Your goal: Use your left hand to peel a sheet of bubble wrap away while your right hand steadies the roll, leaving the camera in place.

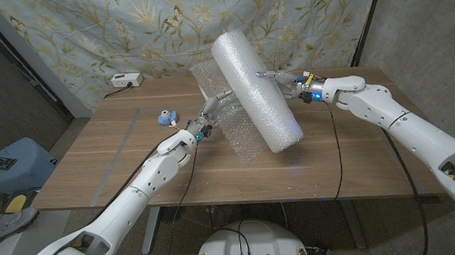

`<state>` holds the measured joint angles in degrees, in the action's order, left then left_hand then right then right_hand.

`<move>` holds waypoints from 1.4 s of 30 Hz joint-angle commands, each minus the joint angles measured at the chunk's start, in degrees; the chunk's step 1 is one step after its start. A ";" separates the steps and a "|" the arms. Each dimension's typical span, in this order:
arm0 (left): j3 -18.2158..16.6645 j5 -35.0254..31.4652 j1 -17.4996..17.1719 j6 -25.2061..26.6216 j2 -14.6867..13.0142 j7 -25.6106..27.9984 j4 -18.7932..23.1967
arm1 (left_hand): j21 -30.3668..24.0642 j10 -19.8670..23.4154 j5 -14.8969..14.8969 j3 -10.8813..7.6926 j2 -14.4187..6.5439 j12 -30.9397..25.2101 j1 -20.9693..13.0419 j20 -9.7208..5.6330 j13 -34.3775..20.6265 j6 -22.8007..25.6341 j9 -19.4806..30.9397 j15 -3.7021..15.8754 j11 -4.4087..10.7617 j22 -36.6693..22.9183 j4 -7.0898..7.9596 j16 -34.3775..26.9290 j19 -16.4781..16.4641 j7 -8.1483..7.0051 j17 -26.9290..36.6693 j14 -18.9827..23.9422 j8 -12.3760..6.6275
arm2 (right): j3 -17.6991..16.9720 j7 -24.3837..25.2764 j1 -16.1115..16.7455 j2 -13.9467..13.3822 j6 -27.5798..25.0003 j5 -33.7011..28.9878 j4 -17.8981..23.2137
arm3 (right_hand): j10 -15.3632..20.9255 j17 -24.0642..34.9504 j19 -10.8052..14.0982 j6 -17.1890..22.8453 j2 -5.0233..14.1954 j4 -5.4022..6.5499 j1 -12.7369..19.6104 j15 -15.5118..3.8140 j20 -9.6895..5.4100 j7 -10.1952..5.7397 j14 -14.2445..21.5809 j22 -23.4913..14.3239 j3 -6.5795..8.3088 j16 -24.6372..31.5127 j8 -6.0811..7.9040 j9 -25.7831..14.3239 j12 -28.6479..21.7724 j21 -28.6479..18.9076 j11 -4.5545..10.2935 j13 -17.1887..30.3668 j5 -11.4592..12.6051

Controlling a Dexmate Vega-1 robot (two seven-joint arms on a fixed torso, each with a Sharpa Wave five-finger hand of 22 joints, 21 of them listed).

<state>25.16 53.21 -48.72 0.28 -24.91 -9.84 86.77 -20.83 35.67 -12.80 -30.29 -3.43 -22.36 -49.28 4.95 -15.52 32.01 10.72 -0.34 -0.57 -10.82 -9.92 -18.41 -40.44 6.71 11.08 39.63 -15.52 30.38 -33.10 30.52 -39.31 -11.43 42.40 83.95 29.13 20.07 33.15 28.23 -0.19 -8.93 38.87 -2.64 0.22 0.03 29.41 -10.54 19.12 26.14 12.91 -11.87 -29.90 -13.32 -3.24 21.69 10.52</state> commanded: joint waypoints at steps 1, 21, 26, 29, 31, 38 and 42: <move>-0.52 0.42 -1.28 0.96 -0.52 3.39 2.43 | -1.71 4.92 -0.58 -0.28 -1.10 -1.85 -2.08 -1.40 -1.17 4.99 0.35 1.95 2.24 -0.37 0.23 -1.27 -3.46 -0.38 0.13 4.77 -1.36 | -0.53 -0.16 0.40 0.77 -1.33 2.22 -1.21 | 0.36 0.12 0.62 0.42 0.22 0.14 0.51 -3.69 -0.05 0.11 0.64 -0.14 -0.35 0.36 -0.14 -0.18 -0.28 -0.42 0.12 0.20 -0.12; -0.76 1.33 -2.19 3.10 -1.77 6.19 4.42 | -7.11 16.73 0.27 -4.21 -7.83 -5.44 -3.18 -4.52 -4.57 16.46 0.81 7.99 4.76 -1.00 3.32 -3.22 -10.89 -0.60 -0.22 19.09 -3.42 | -2.65 -0.06 3.02 -0.44 -2.70 6.00 0.23 | 0.52 0.19 1.00 0.25 0.50 0.28 0.52 -3.67 -0.04 0.22 0.76 -0.15 -0.83 0.53 -0.43 -0.22 -0.44 -0.47 -0.10 0.49 -0.26; -0.65 1.09 -2.15 3.18 -1.81 6.68 4.48 | -8.43 19.81 1.08 -5.37 -7.86 -6.32 -3.19 -5.63 -5.07 17.34 0.91 9.13 5.29 -1.13 3.86 -3.54 -12.38 0.08 -0.31 21.99 -3.23 | -2.75 -0.51 3.30 -0.37 -2.75 6.64 0.31 | 0.37 0.21 1.13 0.25 0.63 0.31 0.56 -3.75 0.00 0.24 0.87 -0.15 -0.92 0.60 -0.47 -0.22 -0.38 -0.49 0.21 0.52 -0.28; -0.67 1.19 -2.07 3.41 -1.99 6.57 4.55 | -8.80 20.31 1.41 -5.74 -7.95 -6.39 -3.19 -5.94 -5.23 17.64 0.95 9.62 5.53 -1.17 4.13 -3.55 -12.60 0.39 -0.23 22.61 -3.13 | -2.79 -0.93 3.45 -0.26 -2.72 7.05 0.16 | 0.53 0.20 1.19 0.26 0.64 0.30 0.58 -3.61 0.00 0.21 0.89 -0.15 -0.97 0.60 -0.49 -0.23 -0.45 -0.50 -0.10 0.55 -0.29; -0.68 1.36 -1.98 3.73 -2.09 6.55 4.57 | -8.93 20.45 1.55 -5.86 -7.95 -6.39 -3.16 -6.06 -5.30 17.68 0.96 9.67 5.61 -1.18 4.27 -3.55 -12.62 0.26 -0.19 22.83 -3.06 | -2.81 -1.34 3.46 -0.15 -3.03 7.55 -0.03 | 0.50 0.17 1.20 0.20 0.63 0.29 0.60 -3.61 0.01 0.21 0.93 -0.15 -1.01 0.59 -0.53 -0.23 -0.45 -0.49 -0.03 0.58 -0.29; -0.71 1.83 -1.83 4.39 -2.36 6.22 4.67 | -9.19 20.74 1.81 -6.05 -7.84 -6.37 -3.08 -6.31 -5.43 17.80 0.99 10.01 5.71 -1.21 4.47 -3.49 -12.61 0.27 -0.03 23.00 -2.92 | -3.25 -2.17 3.95 0.35 -4.38 9.84 -0.38 | 0.26 0.17 1.33 -0.39 0.87 0.45 0.44 -3.36 0.03 0.32 0.82 -0.15 -1.13 0.54 -0.80 -0.24 -0.38 -0.50 -0.14 0.66 -0.32; -0.79 2.35 -1.87 4.81 -2.53 5.80 4.72 | -9.33 20.69 1.94 -6.13 -7.82 -6.28 -3.04 -6.45 -5.53 17.77 1.01 10.02 5.78 -1.22 4.58 -3.50 -12.54 0.13 0.18 22.99 -2.78 | -3.24 -2.62 4.00 0.33 -4.95 10.37 -0.46 | 0.15 0.16 1.38 -0.45 0.90 0.52 0.31 -3.27 0.11 0.39 0.78 -0.15 -1.25 0.51 -0.84 -0.25 -0.33 -0.50 -0.30 0.69 -0.35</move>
<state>24.41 54.74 -50.76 4.13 -27.01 -3.53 91.27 -29.81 55.21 -11.01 -35.91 -10.72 -28.34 -52.19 -1.34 -20.89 48.58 11.61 9.10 4.21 -11.88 -5.36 -21.62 -52.72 5.48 10.94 61.96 -18.39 27.42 -34.53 34.08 -39.25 -14.92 50.62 83.78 29.03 20.16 33.96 27.91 0.18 -8.53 39.24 -2.84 0.42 0.34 29.61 -10.53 18.09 26.52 12.27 -11.86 -30.11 -13.69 -3.15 22.23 10.52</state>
